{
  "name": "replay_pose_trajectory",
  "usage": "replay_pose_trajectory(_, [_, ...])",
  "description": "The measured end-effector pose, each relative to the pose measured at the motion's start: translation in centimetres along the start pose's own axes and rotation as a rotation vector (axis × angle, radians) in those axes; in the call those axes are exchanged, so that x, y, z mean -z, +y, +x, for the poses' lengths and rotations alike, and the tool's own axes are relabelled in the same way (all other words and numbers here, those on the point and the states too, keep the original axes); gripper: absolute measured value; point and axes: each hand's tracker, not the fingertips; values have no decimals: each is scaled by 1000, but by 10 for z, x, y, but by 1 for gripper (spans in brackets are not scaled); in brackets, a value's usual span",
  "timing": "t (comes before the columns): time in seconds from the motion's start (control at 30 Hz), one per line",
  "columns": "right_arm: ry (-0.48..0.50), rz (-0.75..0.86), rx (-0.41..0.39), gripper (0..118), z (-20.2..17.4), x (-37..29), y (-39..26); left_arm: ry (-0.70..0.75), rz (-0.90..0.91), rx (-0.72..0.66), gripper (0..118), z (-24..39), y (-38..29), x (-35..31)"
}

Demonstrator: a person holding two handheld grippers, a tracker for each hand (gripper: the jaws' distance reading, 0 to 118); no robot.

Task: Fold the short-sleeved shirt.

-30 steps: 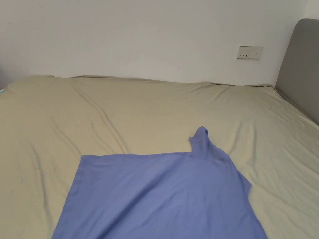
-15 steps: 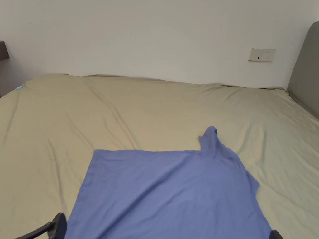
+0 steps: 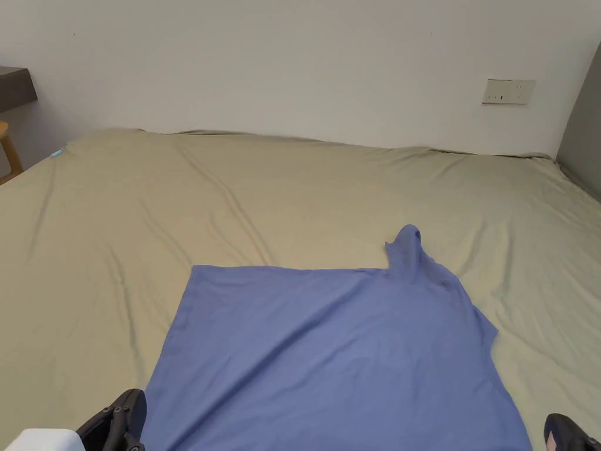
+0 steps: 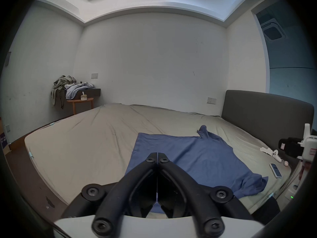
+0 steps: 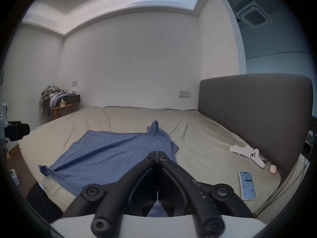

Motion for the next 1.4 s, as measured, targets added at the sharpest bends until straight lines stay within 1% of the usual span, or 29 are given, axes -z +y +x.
replay_pose_trajectory(0.07, [-4,-2,-1,0,6,4,4,16,-7,-2,0,-2,5,4])
replay_pose_trajectory(0.17, [3,-19,9,0,9,7,7,63,-197,-47,0,-13,27,35])
replay_pose_trajectory(0.2, [6,-21,9,0,10,8,7,86,-288,-89,12,-21,36,52])
replay_pose_trajectory(0.23, [9,-20,10,0,9,8,6,71,-387,-135,38,-30,43,69])
replay_pose_trajectory(0.3, [19,-22,12,1,8,7,7,59,-633,-213,118,-50,49,105])
replay_pose_trajectory(0.33, [30,-21,19,1,9,8,7,51,-730,-208,116,-57,40,123])
replay_pose_trajectory(0.4, [33,-21,28,1,9,8,5,-1,-763,-186,113,-68,22,127])
replay_pose_trajectory(0.43, [35,-27,28,1,8,7,4,26,-832,-146,105,-69,10,126])
replay_pose_trajectory(0.5, [35,-40,28,1,9,8,0,102,-944,-59,107,-68,-15,120])
replay_pose_trajectory(0.57, [34,-63,30,1,10,9,-4,116,-971,2,109,-79,-39,143])
replay_pose_trajectory(0.6, [32,-74,34,1,11,11,-6,120,-971,-10,107,-81,-49,145])
replay_pose_trajectory(0.63, [31,-85,36,1,11,13,-8,112,-972,-25,102,-83,-55,147])
replay_pose_trajectory(0.67, [31,-97,34,1,12,15,-9,109,-955,-43,88,-89,-57,148])
replay_pose_trajectory(0.73, [33,-110,30,1,10,14,-12,94,-906,-129,41,-93,-57,150])
replay_pose_trajectory(0.77, [33,-114,32,1,10,15,-13,66,-885,-161,20,-94,-56,151])
replay_pose_trajectory(0.8, [33,-122,39,1,12,16,-14,19,-895,-176,3,-97,-57,152])
replay_pose_trajectory(0.87, [30,-137,41,1,11,16,-16,31,-912,-159,3,-93,-55,153])
replay_pose_trajectory(0.9, [25,-145,36,1,12,17,-16,35,-895,-104,3,-88,-51,151])
replay_pose_trajectory(0.97, [24,-161,28,6,15,18,-15,17,-859,-103,3,-84,-38,142])
replay_pose_trajectory(1.0, [32,-203,33,24,19,22,-14,-9,-828,-133,3,-82,-30,137])
replay_pose_trajectory(1.03, [61,-272,53,51,25,30,-14,-25,-792,-157,3,-82,-22,132])
replay_pose_trajectory(1.1, [76,-455,54,118,34,53,-23,-41,-775,-170,3,-82,-13,126])
replay_pose_trajectory(1.13, [84,-558,43,117,38,68,-32,-40,-771,-154,3,-79,-11,124])
replay_pose_trajectory(1.17, [128,-572,91,111,41,77,-42,-39,-764,-139,3,-77,-10,124])
replay_pose_trajectory(1.2, [111,-589,64,111,46,89,-50,-37,-766,-126,3,-75,-10,124])
replay_pose_trajectory(1.27, [103,-674,85,110,49,107,-70,-41,-773,-119,3,-74,-12,125])
replay_pose_trajectory(1.3, [97,-766,93,103,51,122,-80,-44,-780,-122,3,-74,-14,127])
replay_pose_trajectory(1.37, [62,-806,87,88,49,127,-91,-39,-789,-132,3,-78,-20,130])
replay_pose_trajectory(1.4, [67,-805,94,88,50,130,-95,-33,-795,-137,3,-80,-23,131])
